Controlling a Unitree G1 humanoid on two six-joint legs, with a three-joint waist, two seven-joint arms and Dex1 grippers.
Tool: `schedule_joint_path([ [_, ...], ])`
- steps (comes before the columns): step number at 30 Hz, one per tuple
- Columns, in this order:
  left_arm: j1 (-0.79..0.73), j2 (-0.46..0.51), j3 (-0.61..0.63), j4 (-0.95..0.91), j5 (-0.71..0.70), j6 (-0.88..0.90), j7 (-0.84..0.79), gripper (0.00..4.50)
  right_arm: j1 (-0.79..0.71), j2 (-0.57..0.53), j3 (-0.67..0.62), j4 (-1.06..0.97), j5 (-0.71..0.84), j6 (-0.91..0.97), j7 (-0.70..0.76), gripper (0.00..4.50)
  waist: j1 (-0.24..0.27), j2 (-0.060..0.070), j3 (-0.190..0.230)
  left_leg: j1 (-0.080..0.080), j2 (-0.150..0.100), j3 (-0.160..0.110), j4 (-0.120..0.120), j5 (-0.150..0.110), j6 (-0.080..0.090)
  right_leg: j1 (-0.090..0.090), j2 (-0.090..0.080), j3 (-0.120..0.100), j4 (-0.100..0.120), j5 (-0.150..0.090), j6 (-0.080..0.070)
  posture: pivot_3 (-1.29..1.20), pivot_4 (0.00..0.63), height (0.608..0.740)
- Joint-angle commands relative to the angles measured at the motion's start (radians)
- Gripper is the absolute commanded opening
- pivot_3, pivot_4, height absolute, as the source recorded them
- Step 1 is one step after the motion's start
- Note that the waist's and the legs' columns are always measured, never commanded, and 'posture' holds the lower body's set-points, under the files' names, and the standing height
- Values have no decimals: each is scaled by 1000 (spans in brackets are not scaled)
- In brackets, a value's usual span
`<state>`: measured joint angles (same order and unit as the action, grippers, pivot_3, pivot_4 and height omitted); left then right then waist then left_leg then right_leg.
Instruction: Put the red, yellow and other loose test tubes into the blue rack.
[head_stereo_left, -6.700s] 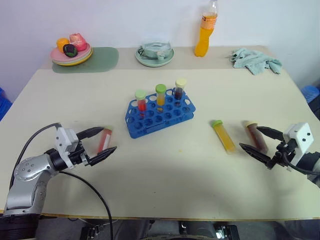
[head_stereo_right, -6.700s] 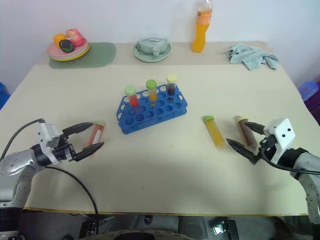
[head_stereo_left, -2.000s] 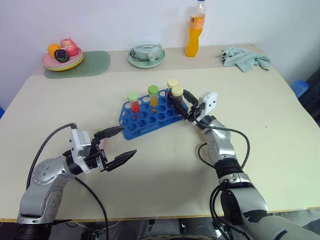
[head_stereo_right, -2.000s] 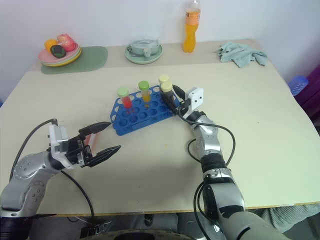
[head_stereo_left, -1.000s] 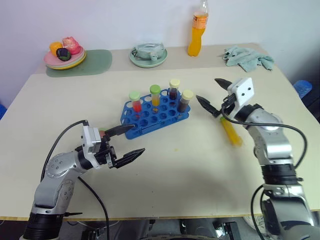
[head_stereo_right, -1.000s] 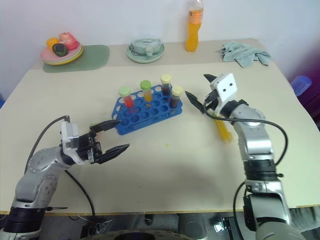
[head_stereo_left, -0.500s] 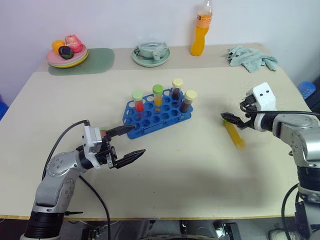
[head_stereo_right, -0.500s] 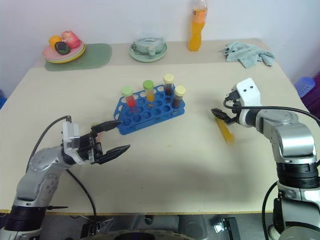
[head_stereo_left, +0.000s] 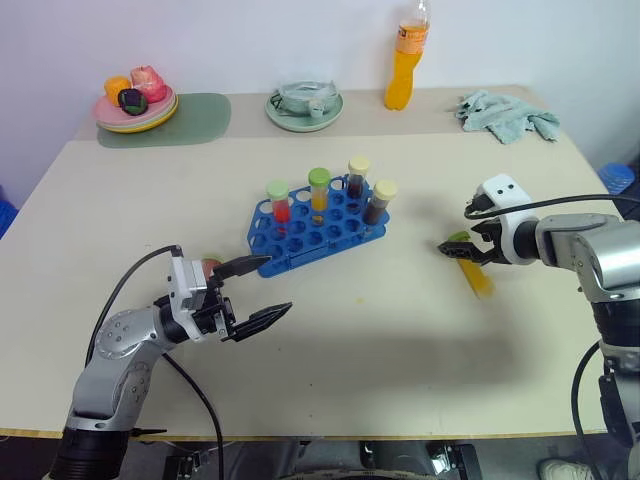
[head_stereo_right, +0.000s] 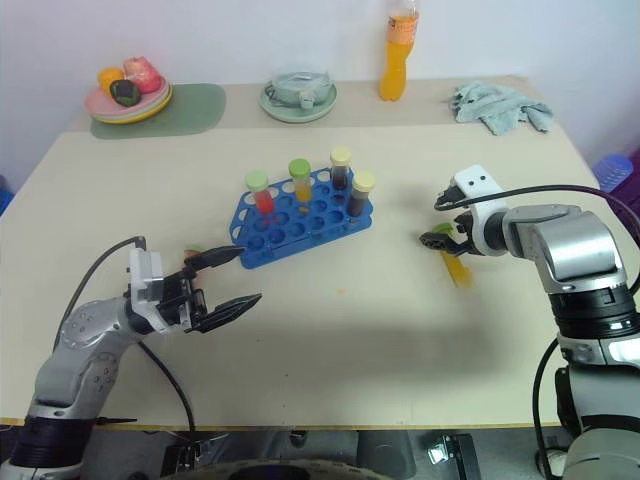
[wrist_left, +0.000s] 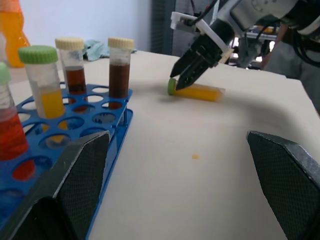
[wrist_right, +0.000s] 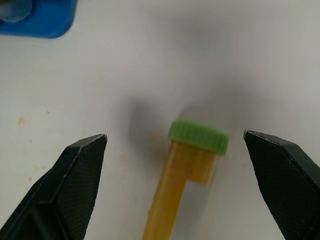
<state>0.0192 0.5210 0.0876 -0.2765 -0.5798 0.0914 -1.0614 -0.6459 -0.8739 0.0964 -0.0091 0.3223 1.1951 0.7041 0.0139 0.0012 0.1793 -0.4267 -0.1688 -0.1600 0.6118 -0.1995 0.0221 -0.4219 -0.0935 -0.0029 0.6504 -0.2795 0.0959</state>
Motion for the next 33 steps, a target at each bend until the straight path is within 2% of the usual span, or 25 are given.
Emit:
schedule_joint_path([
  [1,18,4,15,-47,-5,-12,13,4500,-24,-35,50,-6,-18,5,31,4477,-1,0,0,0,0,0,0,0,0,0,0,0,0,0,0,0,150,740],
  [9,50,9,25,-74,-8,-10,31,4500,-13,-75,125,-7,-47,-10,63,4477,-1,0,0,0,0,0,1,0,0,0,0,0,0,0,0,0,150,740],
  [12,56,12,27,-79,-11,-10,34,4500,-16,-70,135,-7,-58,-23,64,3682,-1,0,0,0,0,0,1,0,0,0,0,0,0,0,0,0,150,740],
  [15,59,13,27,-81,-11,-10,36,4500,-15,-67,143,-21,-62,-31,70,2151,-1,0,0,0,0,1,1,0,0,0,0,0,0,0,0,0,150,740],
  [18,59,15,25,-81,-12,-10,37,4500,-15,-65,145,-34,-62,-36,74,815,-1,0,0,0,0,1,1,0,0,0,0,0,0,0,0,0,150,740],
  [26,45,12,15,-69,-7,-13,36,4500,9,-74,133,-80,-75,-131,101,783,-1,0,0,0,0,1,2,0,0,0,0,0,1,1,1,0,150,740],
  [30,41,8,13,-62,-6,-16,36,4500,80,-24,1,-183,26,-290,171,783,-1,0,0,0,0,1,1,0,0,0,0,0,1,1,1,0,150,740],
  [33,39,-6,17,-54,-18,-14,44,4500,140,83,-131,-272,150,-412,205,783,-2,0,0,0,0,1,2,0,0,0,0,0,1,2,3,0,150,740],
])
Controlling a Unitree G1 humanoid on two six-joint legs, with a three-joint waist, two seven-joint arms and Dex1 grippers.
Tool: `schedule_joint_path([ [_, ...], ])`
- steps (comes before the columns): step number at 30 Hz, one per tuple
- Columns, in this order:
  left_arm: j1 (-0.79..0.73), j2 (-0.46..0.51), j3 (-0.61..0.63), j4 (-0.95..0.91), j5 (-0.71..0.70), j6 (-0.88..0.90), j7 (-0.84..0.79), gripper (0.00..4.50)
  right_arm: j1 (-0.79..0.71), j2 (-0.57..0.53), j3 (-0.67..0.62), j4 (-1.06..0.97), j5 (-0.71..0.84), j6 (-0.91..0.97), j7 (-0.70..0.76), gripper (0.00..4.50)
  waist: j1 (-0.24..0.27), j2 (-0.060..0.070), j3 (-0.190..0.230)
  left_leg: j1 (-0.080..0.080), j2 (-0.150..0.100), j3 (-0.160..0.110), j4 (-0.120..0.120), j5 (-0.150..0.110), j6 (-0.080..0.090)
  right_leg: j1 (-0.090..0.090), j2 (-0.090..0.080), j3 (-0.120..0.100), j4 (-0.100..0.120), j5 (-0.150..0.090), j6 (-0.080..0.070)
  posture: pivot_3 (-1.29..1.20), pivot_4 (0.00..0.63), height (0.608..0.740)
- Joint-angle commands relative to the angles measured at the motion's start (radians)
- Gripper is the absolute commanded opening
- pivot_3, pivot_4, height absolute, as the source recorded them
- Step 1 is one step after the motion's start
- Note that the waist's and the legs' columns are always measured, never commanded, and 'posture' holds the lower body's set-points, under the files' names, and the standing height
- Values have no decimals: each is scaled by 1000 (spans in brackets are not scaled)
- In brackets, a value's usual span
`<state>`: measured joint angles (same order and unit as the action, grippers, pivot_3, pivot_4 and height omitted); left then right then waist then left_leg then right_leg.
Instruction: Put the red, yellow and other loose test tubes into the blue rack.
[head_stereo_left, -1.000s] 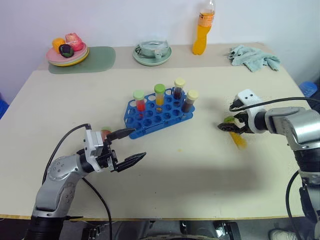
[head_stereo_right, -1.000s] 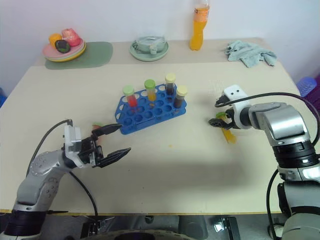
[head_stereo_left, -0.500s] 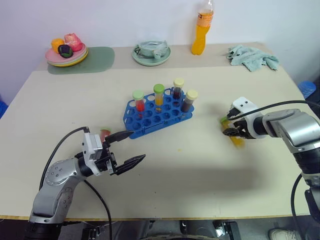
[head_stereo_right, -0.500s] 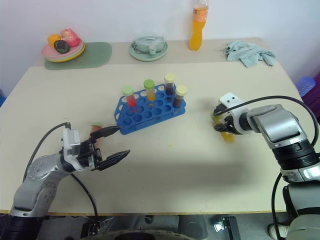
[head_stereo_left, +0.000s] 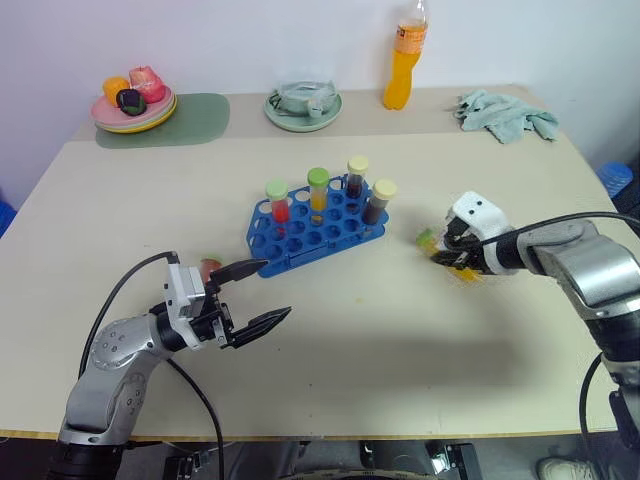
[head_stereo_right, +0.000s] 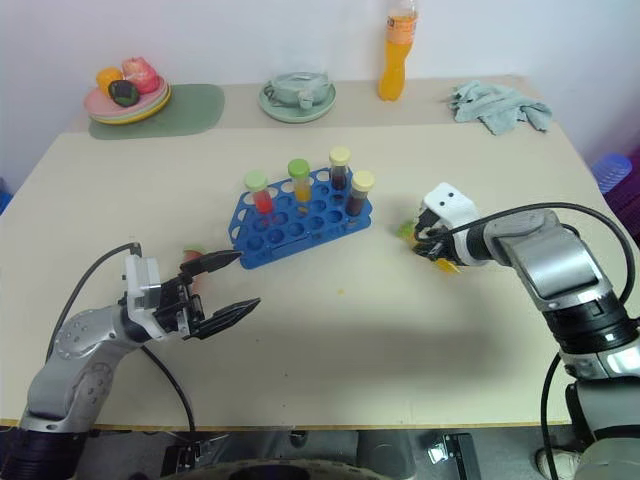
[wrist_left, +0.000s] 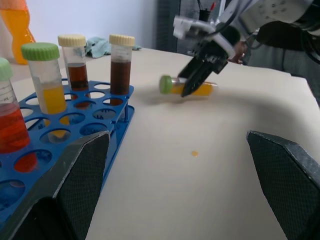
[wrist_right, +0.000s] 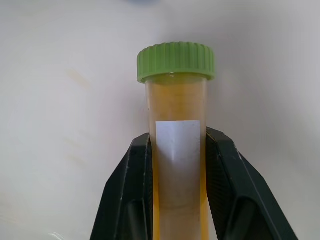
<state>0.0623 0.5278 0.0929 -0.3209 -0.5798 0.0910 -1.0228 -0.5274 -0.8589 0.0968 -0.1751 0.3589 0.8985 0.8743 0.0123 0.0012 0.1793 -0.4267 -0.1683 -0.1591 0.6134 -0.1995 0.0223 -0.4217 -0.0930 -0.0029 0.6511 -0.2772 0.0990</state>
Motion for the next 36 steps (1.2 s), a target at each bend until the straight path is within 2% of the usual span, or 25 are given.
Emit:
schedule_joint_path([
  [1,-5,-28,20,-4,-33,-10,17,4500,37,116,-161,-134,146,-147,28,783,-1,0,0,0,0,0,0,0,0,0,0,0,0,0,0,0,150,740],
  [6,-11,-77,84,67,-74,-17,54,4500,54,327,-154,-177,191,-260,-48,783,-1,-1,-1,1,1,0,2,1,-1,1,1,0,1,1,-1,0,150,740],
  [8,-13,-80,106,90,-78,-22,55,4500,40,449,-167,-143,282,-276,-46,783,-1,-1,-1,1,3,0,2,2,-3,1,3,0,1,3,-3,0,150,740],
  [9,-15,-77,117,106,-76,-25,52,4500,38,508,-150,-118,282,-342,-23,783,-1,-1,-1,2,4,0,1,2,-3,1,4,0,1,3,-5,0,150,740],
  [12,-17,-60,151,157,-63,-47,34,4500,45,632,-55,-31,175,-523,-19,783,-4,0,-1,3,6,-1,1,3,-5,1,6,0,2,4,-7,0,150,740],
  [17,-42,-48,204,208,-76,-64,39,4500,6,782,-45,202,90,-782,-51,783,-1,-1,-1,7,6,-1,0,4,-6,0,7,0,2,5,-8,0,150,740],
  [26,-21,-63,228,164,-74,-61,65,4500,-128,883,-75,664,-71,-1210,-134,783,-15,0,-1,10,8,0,-2,5,-8,-1,11,2,4,8,-10,0,150,740],
  [36,32,-67,238,86,-79,-54,111,4500,-165,893,-93,880,-87,-1360,-109,783,-29,0,-1,13,9,0,-5,6,-10,-1,11,3,7,8,-10,0,150,740],
])
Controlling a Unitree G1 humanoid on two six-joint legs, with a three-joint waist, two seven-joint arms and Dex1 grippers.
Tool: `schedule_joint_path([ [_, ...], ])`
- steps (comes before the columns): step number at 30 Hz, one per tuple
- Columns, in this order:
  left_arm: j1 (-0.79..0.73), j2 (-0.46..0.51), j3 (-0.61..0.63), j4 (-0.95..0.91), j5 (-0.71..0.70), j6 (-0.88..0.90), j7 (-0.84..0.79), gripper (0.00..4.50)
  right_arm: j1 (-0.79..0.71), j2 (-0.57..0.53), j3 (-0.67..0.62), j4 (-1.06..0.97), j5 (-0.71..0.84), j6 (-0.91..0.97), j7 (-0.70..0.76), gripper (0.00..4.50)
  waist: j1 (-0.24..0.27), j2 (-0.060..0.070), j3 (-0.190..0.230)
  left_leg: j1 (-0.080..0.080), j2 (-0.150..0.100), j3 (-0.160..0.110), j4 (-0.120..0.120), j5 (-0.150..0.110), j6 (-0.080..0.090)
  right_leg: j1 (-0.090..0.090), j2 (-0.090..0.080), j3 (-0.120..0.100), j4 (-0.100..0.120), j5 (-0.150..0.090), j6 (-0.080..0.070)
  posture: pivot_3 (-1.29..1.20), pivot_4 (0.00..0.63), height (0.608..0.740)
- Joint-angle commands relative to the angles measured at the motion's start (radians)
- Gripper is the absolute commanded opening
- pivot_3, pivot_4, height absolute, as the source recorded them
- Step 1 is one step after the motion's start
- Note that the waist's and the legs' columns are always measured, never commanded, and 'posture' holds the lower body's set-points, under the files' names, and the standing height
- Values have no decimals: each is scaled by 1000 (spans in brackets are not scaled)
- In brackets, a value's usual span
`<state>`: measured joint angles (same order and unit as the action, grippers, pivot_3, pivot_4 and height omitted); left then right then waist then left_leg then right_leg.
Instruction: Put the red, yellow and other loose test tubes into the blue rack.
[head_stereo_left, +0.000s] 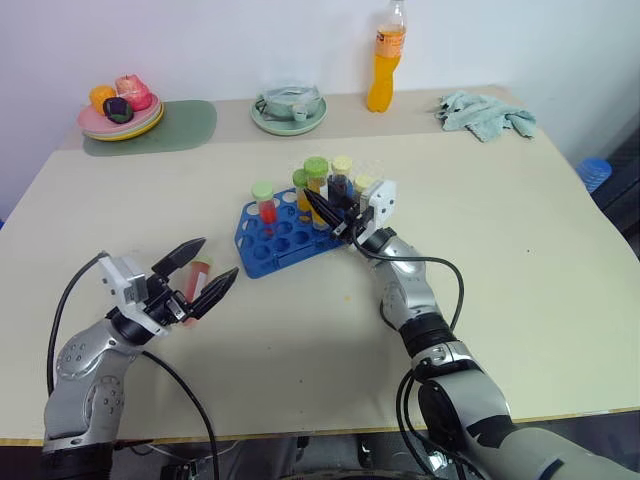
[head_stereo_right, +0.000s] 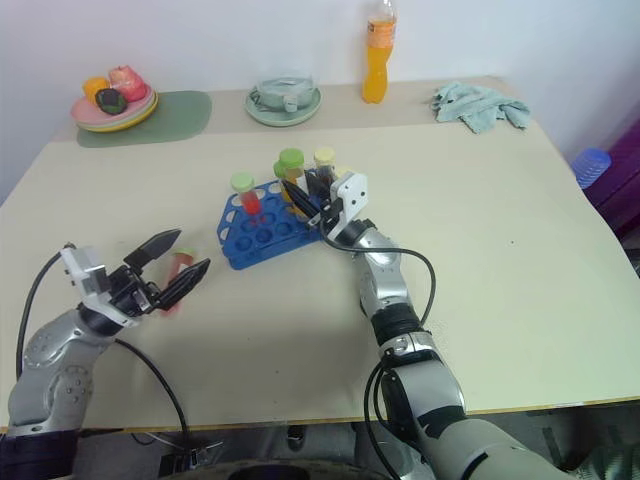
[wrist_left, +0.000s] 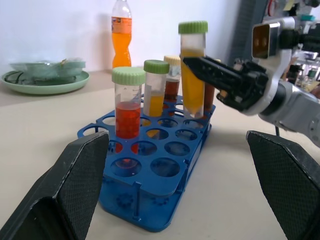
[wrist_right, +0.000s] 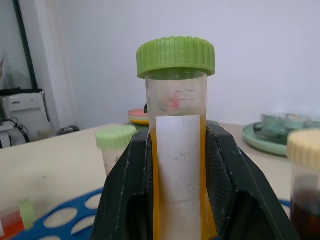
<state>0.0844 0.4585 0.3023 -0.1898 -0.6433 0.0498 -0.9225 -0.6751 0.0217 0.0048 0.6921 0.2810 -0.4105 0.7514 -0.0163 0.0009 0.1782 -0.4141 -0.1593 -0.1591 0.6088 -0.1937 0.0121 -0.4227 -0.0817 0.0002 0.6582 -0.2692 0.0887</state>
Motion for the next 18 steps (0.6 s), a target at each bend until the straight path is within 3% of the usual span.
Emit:
schedule_joint_path([
  [1,12,3,29,-49,-16,-12,13,4500,-16,14,0,19,-10,-60,18,783,0,0,0,0,0,0,0,0,0,0,0,0,0,0,0,0,150,740],
  [18,17,17,23,-91,-8,-4,44,4500,-27,30,17,110,-74,-137,-17,783,2,0,0,2,0,1,0,0,-1,0,0,1,3,0,0,0,150,740],
])
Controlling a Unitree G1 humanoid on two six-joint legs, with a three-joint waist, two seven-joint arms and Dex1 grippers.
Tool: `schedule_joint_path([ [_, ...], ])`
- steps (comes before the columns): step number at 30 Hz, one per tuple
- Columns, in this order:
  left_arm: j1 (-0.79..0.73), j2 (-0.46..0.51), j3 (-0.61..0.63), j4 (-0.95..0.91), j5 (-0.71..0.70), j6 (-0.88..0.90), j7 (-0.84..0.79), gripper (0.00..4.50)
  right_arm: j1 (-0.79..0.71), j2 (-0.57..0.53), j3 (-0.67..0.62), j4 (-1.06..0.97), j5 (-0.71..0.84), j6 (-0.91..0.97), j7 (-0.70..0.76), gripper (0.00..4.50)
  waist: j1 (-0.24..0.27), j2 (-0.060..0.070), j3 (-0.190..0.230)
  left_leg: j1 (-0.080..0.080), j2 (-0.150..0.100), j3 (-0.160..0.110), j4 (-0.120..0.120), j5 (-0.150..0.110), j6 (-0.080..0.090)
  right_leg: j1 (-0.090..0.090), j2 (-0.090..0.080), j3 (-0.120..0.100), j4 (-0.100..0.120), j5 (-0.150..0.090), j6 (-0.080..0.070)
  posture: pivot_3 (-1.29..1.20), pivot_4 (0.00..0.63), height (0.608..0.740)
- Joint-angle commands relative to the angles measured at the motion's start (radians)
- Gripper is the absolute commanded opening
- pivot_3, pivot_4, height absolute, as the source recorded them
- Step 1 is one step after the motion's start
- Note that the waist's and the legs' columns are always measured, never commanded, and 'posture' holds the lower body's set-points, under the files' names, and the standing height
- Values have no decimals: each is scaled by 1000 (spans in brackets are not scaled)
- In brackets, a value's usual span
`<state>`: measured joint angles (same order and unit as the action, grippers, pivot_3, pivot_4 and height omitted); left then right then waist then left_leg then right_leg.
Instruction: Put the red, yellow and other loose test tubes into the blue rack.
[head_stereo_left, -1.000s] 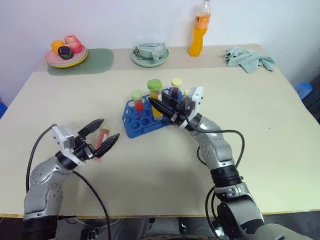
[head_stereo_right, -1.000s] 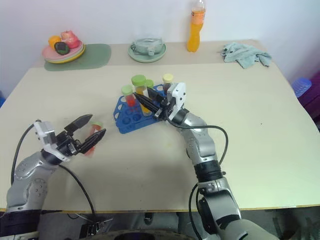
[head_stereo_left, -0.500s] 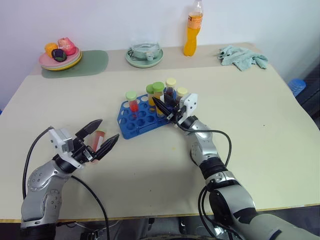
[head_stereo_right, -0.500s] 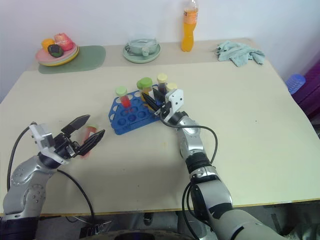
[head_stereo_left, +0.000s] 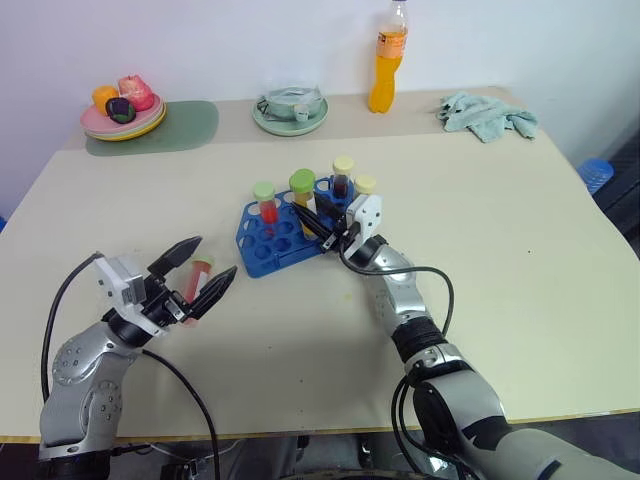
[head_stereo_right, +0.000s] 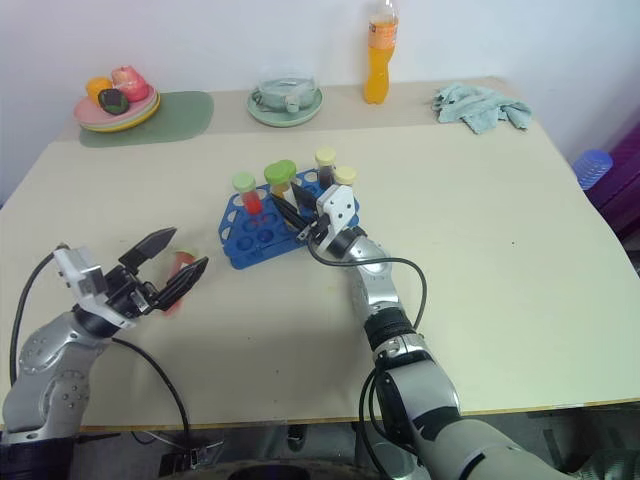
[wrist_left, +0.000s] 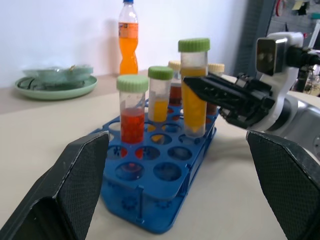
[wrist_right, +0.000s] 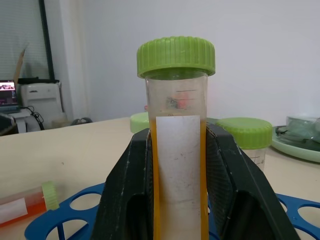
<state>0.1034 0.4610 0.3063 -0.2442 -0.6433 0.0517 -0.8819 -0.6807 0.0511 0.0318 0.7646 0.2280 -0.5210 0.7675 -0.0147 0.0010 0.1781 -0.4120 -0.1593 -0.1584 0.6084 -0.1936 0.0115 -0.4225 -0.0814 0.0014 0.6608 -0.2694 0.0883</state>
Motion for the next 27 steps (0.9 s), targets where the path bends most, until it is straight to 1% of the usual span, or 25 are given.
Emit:
schedule_joint_path([
  [1,-1,16,21,-39,-9,-5,3,4500,-26,-1,-12,48,-26,-33,-40,783,0,0,0,1,0,0,0,0,0,0,0,0,0,0,0,0,150,740],
  [4,2,18,23,-43,-10,-4,6,4500,-33,-7,-21,64,-29,-44,-55,783,0,0,0,1,0,0,-1,0,0,1,0,1,1,0,0,0,150,740],
  [14,-1,12,15,-43,-10,-5,15,4500,5,-26,-5,-17,-1,-19,11,783,1,0,0,2,0,1,-1,0,0,1,0,1,1,0,0,0,150,740],
  [27,-16,15,3,-36,-6,-4,10,4500,16,-33,-9,-20,-13,-11,-3,783,0,0,0,2,0,1,-2,0,0,0,0,2,1,0,0,0,150,740],
])
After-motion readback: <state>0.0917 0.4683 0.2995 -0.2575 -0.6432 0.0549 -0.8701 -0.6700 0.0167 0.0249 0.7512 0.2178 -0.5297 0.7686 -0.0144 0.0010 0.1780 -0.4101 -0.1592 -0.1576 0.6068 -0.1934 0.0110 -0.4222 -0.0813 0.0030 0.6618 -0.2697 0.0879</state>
